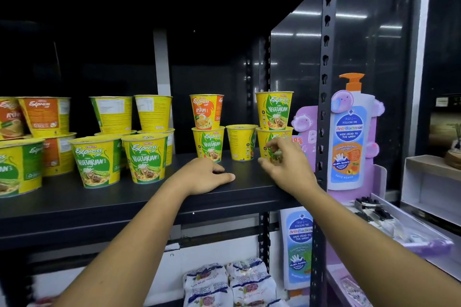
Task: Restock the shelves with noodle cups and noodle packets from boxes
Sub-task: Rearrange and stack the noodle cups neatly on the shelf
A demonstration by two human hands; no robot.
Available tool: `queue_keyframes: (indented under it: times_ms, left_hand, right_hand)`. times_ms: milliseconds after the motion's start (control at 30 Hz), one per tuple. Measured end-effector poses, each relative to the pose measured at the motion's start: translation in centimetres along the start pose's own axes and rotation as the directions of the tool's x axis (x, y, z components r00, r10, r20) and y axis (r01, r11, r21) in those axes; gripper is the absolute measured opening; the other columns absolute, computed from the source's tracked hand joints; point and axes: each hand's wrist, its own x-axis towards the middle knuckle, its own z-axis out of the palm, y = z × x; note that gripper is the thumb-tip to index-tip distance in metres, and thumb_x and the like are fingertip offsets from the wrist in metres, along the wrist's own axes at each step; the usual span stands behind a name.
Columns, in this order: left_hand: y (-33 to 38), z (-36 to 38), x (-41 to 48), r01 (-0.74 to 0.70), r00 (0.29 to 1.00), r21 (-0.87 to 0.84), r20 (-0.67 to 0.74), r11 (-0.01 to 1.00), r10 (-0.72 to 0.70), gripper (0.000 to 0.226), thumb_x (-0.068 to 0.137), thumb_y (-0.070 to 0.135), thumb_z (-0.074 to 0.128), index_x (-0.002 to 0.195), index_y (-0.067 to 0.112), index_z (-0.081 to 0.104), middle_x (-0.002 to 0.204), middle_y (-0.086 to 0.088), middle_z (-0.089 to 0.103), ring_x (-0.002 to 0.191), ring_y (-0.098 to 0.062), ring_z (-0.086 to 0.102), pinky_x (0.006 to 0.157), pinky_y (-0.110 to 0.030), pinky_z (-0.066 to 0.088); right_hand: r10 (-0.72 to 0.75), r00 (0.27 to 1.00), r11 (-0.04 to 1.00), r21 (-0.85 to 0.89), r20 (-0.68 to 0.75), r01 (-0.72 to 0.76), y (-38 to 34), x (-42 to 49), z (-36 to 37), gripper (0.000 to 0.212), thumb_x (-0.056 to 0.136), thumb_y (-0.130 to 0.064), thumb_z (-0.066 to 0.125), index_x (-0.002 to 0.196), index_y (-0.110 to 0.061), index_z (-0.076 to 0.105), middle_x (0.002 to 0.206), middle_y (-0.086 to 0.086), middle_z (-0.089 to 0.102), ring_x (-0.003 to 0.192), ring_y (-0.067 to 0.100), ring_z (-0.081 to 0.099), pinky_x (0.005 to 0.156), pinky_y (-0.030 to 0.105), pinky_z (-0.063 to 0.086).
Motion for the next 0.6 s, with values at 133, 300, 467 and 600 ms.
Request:
queue_keyframes:
  times_ms: [133,300,467,600]
  left_hand:
    - [0.1,-0.1,-0.3,-0.013,1.000,0.011,-0.024,1.000,0.013,0.045,0.097,0.061,0.057,0.123,0.029,0.075,0.123,0.000,0.071,0.114,-0.018,0.061,0.100,-0.040,0.052]
    - [0.1,-0.2,-0.3,-0.025,0.999,-0.003,-0.048,1.000,0.025,0.039,0.096,0.059,0.058,0.117,0.033,0.078,0.111,0.007,0.073,0.105,-0.015,0.062,0.094,-0.037,0.054]
    - [0.0,-0.3,-0.6,-0.034,0.993,-0.034,-0.111,0.999,0.030,0.031,0.097,0.051,0.061,0.110,0.030,0.081,0.109,0.008,0.074,0.102,-0.014,0.063,0.092,-0.037,0.055]
    - [0.1,-0.2,-0.8,-0.029,0.988,-0.018,-0.149,0.999,0.026,0.027,0.097,0.040,0.061,0.106,0.026,0.082,0.110,0.004,0.076,0.102,-0.016,0.064,0.093,-0.039,0.055]
  right_hand:
    - [-0.100,0.948,0.990,-0.069,0.302,0.126,-0.6,-0.5,-0.7,0.039,0.093,-0.046,0.067,0.129,-0.031,0.063,0.121,-0.010,0.065,0.112,0.011,0.055,0.095,0.035,0.049]
    - [-0.047,0.855,0.976,-0.157,0.516,0.149,-1.9,-0.5,-0.6,0.047,0.100,-0.054,0.054,0.141,-0.030,0.059,0.135,-0.004,0.066,0.123,0.017,0.058,0.102,0.035,0.048]
    - [0.067,0.757,0.970,-0.219,0.650,0.102,-4.2,-0.4,-0.4,0.059,0.102,-0.061,0.044,0.153,-0.031,0.046,0.154,0.000,0.050,0.140,0.022,0.046,0.114,0.036,0.037]
    - [0.114,0.676,0.960,-0.256,0.728,0.114,-5.4,0.3,-0.1,0.061,0.104,-0.061,0.037,0.157,-0.031,0.038,0.163,0.000,0.037,0.148,0.025,0.035,0.117,0.036,0.029]
